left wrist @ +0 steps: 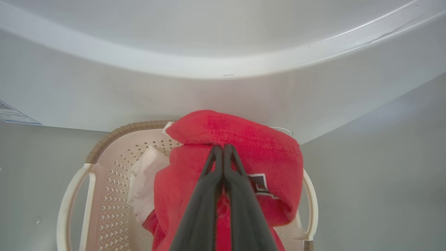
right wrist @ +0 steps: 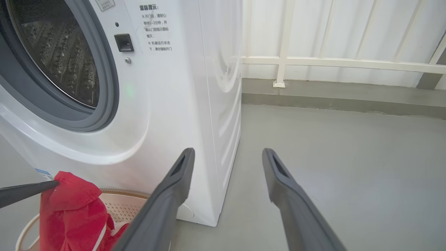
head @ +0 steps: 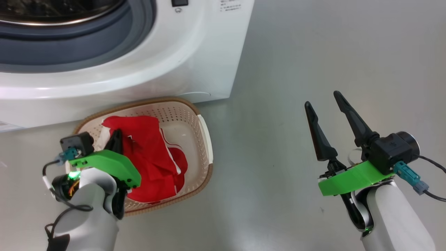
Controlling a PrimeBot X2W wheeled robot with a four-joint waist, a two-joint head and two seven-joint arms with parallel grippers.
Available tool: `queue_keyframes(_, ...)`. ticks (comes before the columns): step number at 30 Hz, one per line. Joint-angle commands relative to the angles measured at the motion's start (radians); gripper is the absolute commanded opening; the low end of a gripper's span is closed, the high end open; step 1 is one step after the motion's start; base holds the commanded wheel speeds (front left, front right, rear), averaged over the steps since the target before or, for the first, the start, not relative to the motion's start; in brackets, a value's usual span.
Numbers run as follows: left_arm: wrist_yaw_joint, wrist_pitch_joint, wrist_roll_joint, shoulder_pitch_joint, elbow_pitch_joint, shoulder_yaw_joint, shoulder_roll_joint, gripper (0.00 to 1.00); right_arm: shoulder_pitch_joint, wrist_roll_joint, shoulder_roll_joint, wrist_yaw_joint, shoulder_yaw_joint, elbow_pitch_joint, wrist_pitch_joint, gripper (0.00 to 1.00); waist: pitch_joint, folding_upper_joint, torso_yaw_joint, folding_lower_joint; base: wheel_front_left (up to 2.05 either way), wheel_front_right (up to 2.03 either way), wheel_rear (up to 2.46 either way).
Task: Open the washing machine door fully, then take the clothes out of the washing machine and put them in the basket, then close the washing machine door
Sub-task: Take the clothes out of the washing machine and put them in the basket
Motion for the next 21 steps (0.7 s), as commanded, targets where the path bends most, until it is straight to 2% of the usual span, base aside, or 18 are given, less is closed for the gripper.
queue_keyframes(1,-0.008,-0.001,-0.002,-0.015,0.001,0.016,0.027,0.00,-0.010,0.007,0.003,0.005,0.024,-0.024,-0.006,1.00,0.018,-0.0001,-0.016,0.0000,0.00,0.00,0.00)
queue_keyframes(7,-0.010,0.043,0.009,-0.072,0.141,-0.010,0.036,0.00,-0.026,0.017,0.003,0.005,0.037,-0.018,-0.006,1.00,0.054,-0.0001,-0.049,0.0000,0.00,0.00,0.00)
queue_keyframes(19,0.020,0.199,0.010,-0.066,0.185,-0.035,0.066,0.00,-0.034,0.029,0.003,0.005,0.040,-0.020,-0.006,1.00,0.086,-0.0001,-0.080,0.0000,0.00,0.00,0.00)
queue_keyframes(21,0.024,0.202,0.007,-0.067,0.186,-0.035,0.069,0.29,-0.035,0.030,0.003,0.005,0.039,-0.019,-0.006,1.00,0.087,-0.0001,-0.079,0.0000,0.00,0.00,0.00)
